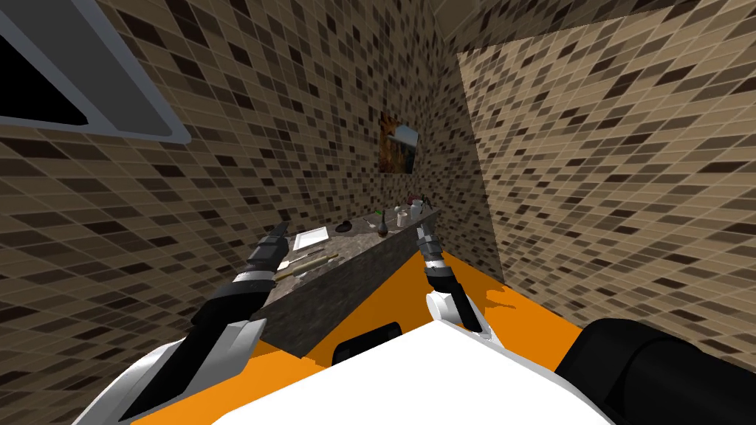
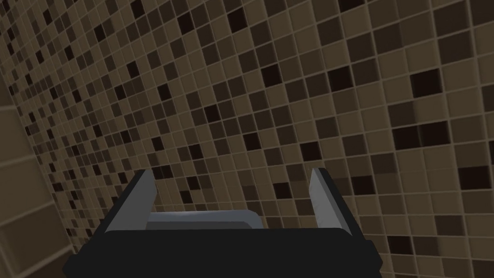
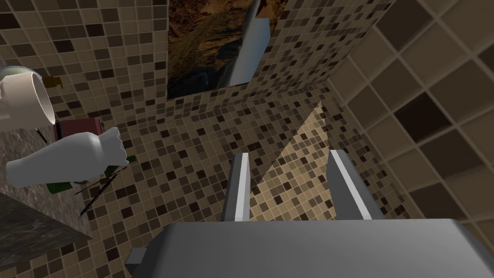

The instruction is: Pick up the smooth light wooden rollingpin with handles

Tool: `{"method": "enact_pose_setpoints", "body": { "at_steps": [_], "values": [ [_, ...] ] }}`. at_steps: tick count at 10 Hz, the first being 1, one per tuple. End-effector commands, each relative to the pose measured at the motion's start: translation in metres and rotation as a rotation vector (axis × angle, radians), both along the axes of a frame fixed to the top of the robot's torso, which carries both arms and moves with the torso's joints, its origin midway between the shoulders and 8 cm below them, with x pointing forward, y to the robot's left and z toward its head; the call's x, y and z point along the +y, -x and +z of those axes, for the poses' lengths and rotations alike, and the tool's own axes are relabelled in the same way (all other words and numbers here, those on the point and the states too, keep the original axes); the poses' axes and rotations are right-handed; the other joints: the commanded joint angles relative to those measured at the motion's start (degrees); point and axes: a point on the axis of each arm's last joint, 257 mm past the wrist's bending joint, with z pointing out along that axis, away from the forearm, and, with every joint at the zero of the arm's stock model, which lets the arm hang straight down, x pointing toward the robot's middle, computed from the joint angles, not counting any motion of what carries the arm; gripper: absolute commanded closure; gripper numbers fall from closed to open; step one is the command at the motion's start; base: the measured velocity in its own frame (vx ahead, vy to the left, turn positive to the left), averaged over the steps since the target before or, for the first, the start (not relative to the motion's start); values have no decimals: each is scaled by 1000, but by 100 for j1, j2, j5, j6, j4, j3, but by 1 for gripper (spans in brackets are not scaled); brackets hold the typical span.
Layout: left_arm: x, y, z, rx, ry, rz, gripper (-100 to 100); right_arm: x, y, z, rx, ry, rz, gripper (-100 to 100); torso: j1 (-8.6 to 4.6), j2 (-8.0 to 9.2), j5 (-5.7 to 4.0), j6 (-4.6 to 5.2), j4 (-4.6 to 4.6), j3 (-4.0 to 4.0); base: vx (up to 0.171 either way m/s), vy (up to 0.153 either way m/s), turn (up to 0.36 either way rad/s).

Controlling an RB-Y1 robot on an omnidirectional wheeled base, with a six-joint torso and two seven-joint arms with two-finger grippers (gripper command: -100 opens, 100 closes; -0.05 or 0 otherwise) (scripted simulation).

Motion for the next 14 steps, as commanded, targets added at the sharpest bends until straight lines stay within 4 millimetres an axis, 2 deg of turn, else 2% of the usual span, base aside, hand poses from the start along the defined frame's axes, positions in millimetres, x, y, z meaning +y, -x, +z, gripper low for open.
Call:
{"method": "enact_pose_setpoints", "body": {
  "at_steps": [1, 7, 8, 10, 14],
  "values": [
    [4, -2, -5, 23, 3, 14, -100, 0, 0, 0, 0, 0, 0, 0, 0, 0, 0, 0, 0, 0, -16, -24, 19],
    [28, -14, -20, 115, 8, 92, -100, 0, 0, 0, 0, 0, 0, 0, 0, -4, 0, 0, -1, -2, -24, -31, -63],
    [38, -18, -22, 135, 10, 119, -100, 0, 0, 0, 0, 0, 0, 0, 5, -7, 1, -1, -1, -4, -25, -41, -134],
    [42, -19, -28, 160, 16, 134, -100, 0, 0, 0, 0, 0, 0, 0, -2, -5, -1, -1, -1, -3, -19, -28, -23],
    [68, -23, -41, 236, 37, 209, -100, 0, 0, 0, 0, 0, 0, 0, -2, -7, -1, 0, -2, -4, -18, -35, -84]
  ]
}}
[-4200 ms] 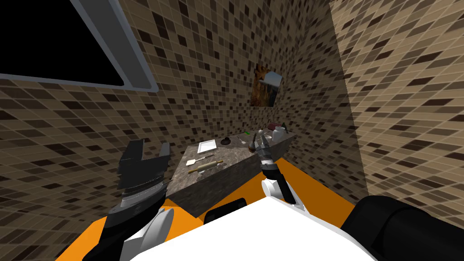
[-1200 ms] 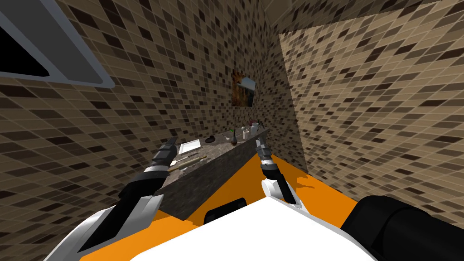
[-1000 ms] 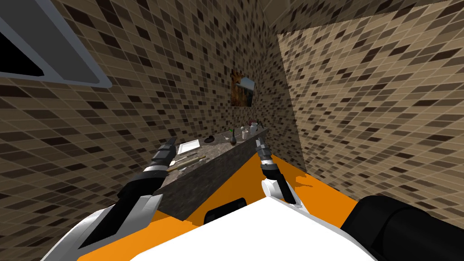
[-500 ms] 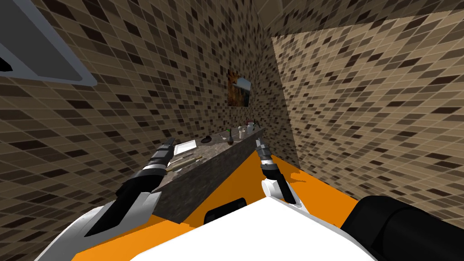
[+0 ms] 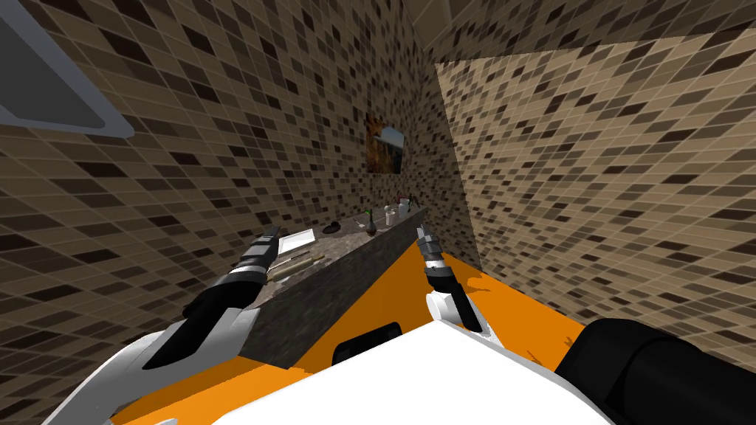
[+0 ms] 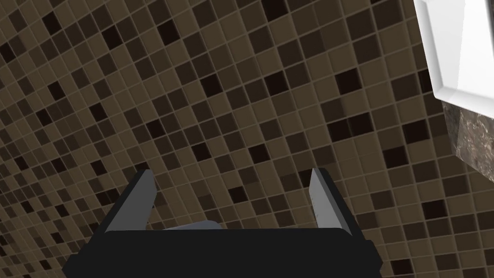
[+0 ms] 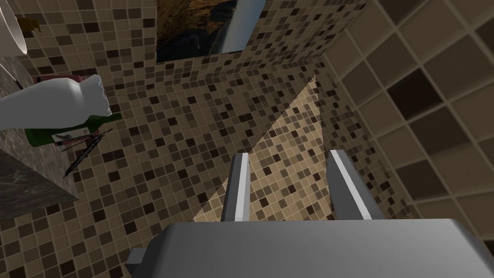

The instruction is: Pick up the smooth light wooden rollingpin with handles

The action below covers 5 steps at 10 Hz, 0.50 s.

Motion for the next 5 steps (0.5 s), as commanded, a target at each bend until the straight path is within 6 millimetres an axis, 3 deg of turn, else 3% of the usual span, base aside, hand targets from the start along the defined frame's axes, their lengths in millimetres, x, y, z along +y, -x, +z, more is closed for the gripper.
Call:
{"method": "enact_pose_setpoints", "body": {
  "at_steps": [1, 5],
  "values": [
    [5, 0, -8, 31, 9, 22, -100, 0, 0, 0, 0, 0, 0, 0, 0, 0, 0, 0, 0, 0, -8, -18, 10],
    [29, -1, -20, 96, 39, 90, -100, 0, 0, 0, 0, 0, 0, 0, 8, -5, 1, -1, -1, -3, -5, -26, -55]
  ]
}}
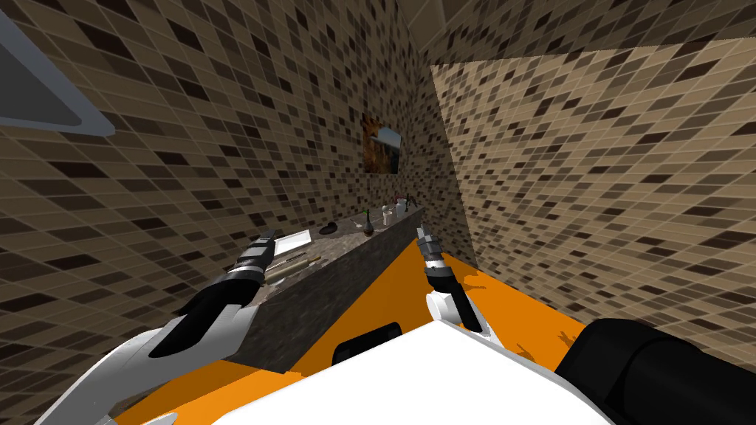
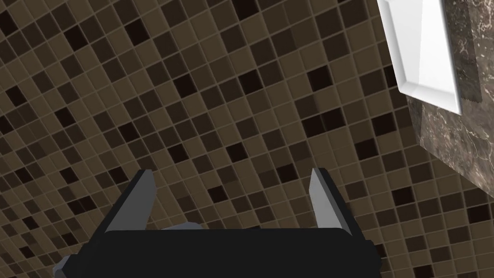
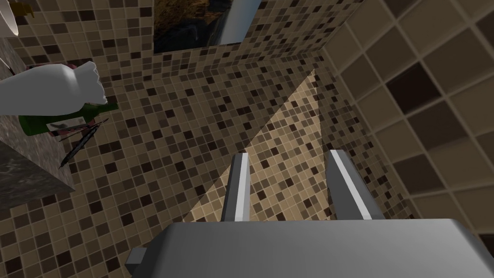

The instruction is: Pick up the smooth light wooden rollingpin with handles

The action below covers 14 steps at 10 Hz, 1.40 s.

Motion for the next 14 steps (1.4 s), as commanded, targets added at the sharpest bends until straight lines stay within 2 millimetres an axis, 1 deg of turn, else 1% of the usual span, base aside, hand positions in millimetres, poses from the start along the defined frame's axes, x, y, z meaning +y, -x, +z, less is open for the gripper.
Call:
{"method": "enact_pose_setpoints", "body": {
  "at_steps": [1, 2, 4, 5, 6, 7, 8, 9, 11, 12, 13, 14],
  "values": [
    [12, 1, -10, 39, 16, 32, -100, 0, 0, 0, 0, 0, 0, 0, 0, 0, 0, 0, 0, 0, -2, -29, -53],
    [20, 1, -11, 50, 28, 51, -100, 0, 0, 0, 0, 0, 0, 0, 0, 0, 0, -2, 0, 0, 10, -33, -85],
    [25, 3, -20, 83, 39, 73, -100, 0, 0, 0, 0, 0, 0, 0, 1, -5, 0, -2, -1, -3, 9, -18, -11],
    [35, 4, -24, 104, 57, 97, -100, 0, 0, 0, 0, 0, 0, 0, 5, -3, 1, -3, -1, -2, 10, -21, -64],
    [39, 6, -31, 128, 65, 113, -100, 0, 0, 0, 0, 0, 0, 0, 3, -4, 0, -1, -1, -2, 12, -20, -37],
    [48, 8, -36, 151, 86, 137, -100, 0, 0, 0, 0, 0, 0, 0, 3, -5, 1, -2, -1, -3, 23, -25, -69],
    [50, 10, -41, 170, 93, 150, -100, 0, 0, 0, 0, 0, 0, 0, 2, -8, 1, -1, -2, -5, 26, -19, -24],
    [58, 11, -46, 187, 114, 166, -100, 0, 0, 0, 0, 0, 0, 0, 3, -10, 1, -3, -2, -5, 41, -17, -31],
    [62, 15, -54, 219, 125, 188, -100, 0, 0, 0, 0, 0, 0, 0, 7, -14, 1, -2, -4, -9, 25, -6, -13],
    [70, 18, -62, 246, 152, 209, -100, 0, 0, 0, 0, 0, 0, 0, 9, -8, 2, -3, -2, -5, 30, -9, -35],
    [72, 21, -67, 265, 158, 222, -100, 0, 0, 0, 0, 0, 0, 0, 8, -11, 2, -2, -2, -6, 33, -7, -22],
    [79, 25, -75, 291, 186, 240, -100, 0, 0, 0, 0, 0, 0, 0, 8, -12, 2, -3, -3, -7, 47, -3, -29]
  ]
}}
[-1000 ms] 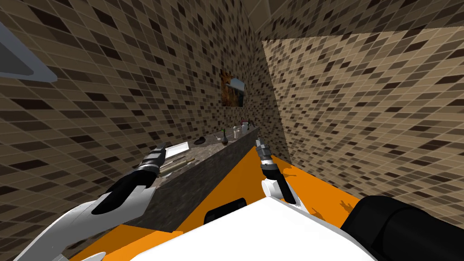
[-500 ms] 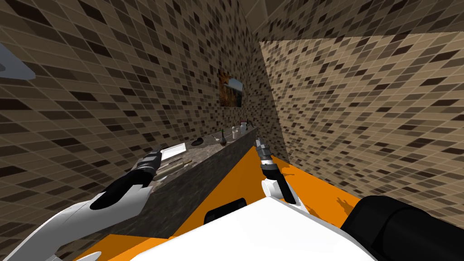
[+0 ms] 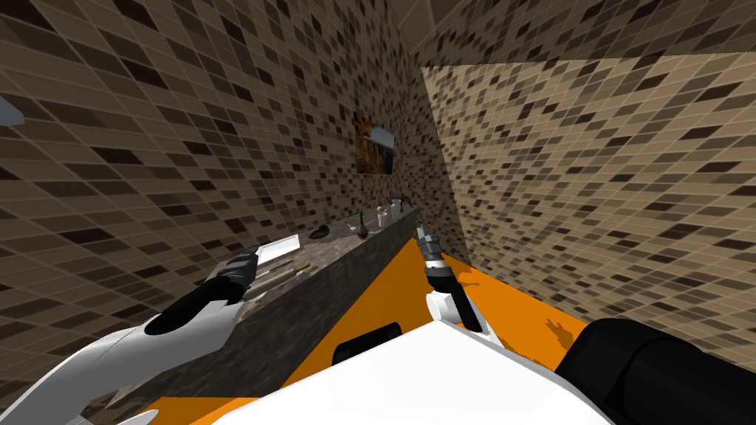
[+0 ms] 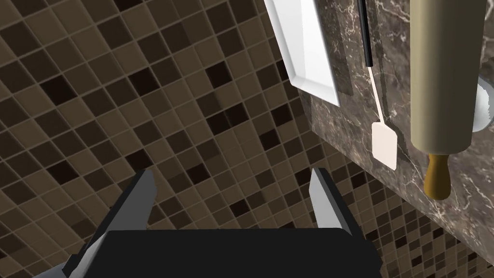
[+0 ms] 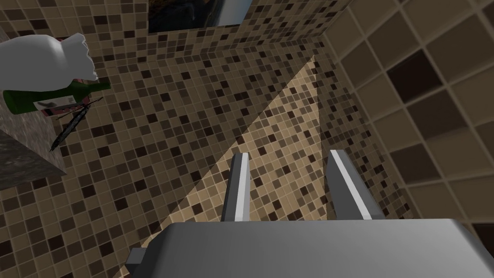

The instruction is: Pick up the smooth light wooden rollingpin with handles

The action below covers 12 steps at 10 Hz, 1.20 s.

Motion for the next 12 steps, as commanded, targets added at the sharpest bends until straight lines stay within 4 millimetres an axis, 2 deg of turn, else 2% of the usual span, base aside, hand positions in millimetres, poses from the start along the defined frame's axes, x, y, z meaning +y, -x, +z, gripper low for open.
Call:
{"method": "enact_pose_setpoints", "body": {
  "at_steps": [1, 2, 5, 10, 11, 12],
  "values": [
    [5, 6, -9, 35, 23, 24, -100, 0, 0, 0, 0, 0, 0, 0, 0, 0, 0, 0, 0, 0, 41, -7, -12],
    [5, 6, -10, 38, 24, 26, -100, 0, 0, 0, 0, 0, 0, 0, -2, 1, 0, 0, 0, 0, 17, -6, 3],
    [18, 20, -34, 115, 95, 77, -100, 0, 0, 0, 0, 0, 0, 0, -1, 1, 0, 0, 0, 0, 49, -3, -16],
    [28, 41, -66, 224, 180, 138, -100, 0, 0, 0, 0, 0, 0, 0, 4, -6, 1, 0, -1, -4, 55, 4, -6],
    [30, 50, -79, 264, 218, 158, -100, 0, 0, 0, 0, 0, 0, 0, 3, -4, 1, 0, -1, -3, 64, 9, -4],
    [30, 51, -80, 270, 220, 161, -100, 0, 0, 0, 0, 0, 0, 0, 4, -7, 1, -1, -2, -4, 55, 5, -3]
  ]
}}
